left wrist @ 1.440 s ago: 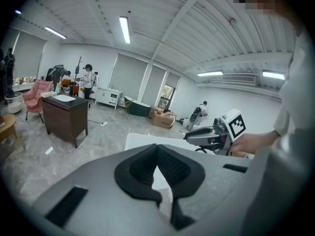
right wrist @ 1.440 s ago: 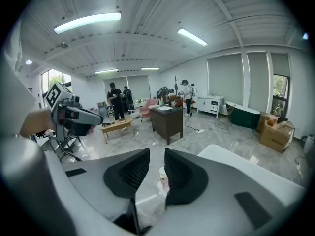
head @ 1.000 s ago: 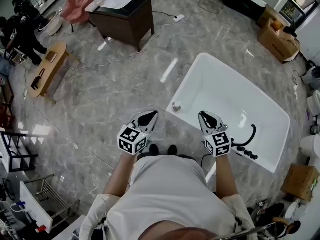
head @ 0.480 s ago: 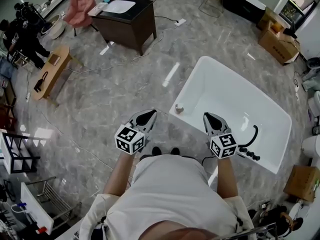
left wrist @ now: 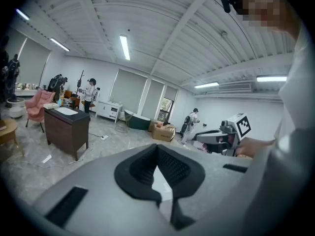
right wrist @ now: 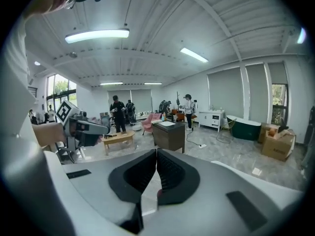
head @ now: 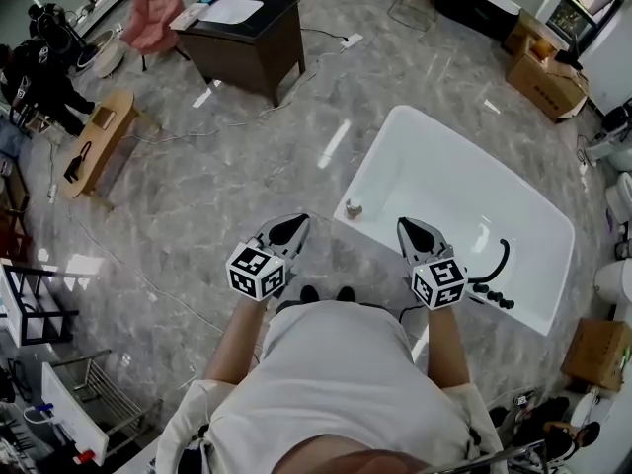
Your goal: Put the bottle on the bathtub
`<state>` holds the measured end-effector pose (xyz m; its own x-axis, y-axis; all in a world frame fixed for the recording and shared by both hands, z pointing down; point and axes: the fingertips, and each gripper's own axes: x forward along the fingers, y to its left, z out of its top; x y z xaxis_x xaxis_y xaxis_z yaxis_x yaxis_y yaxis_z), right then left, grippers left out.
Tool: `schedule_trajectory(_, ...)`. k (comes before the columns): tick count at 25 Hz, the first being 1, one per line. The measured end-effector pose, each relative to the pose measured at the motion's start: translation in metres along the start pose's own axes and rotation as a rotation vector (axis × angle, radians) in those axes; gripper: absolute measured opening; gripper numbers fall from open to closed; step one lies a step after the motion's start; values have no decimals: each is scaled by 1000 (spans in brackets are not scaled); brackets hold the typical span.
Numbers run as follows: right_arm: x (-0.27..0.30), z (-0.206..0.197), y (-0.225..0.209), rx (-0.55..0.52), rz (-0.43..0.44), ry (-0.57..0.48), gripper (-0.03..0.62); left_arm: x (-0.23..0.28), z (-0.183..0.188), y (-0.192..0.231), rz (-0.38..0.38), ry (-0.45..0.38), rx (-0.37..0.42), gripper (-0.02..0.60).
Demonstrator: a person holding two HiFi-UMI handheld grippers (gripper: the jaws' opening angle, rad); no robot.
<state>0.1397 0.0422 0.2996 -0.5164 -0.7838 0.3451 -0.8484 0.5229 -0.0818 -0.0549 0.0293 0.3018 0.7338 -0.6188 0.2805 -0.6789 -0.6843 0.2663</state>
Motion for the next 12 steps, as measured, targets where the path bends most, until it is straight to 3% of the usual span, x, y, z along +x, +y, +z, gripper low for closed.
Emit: schedule_trajectory(12, 9, 1, 15, -55, 12, 16, 32, -8, -5, 11, 9, 5, 0, 5)
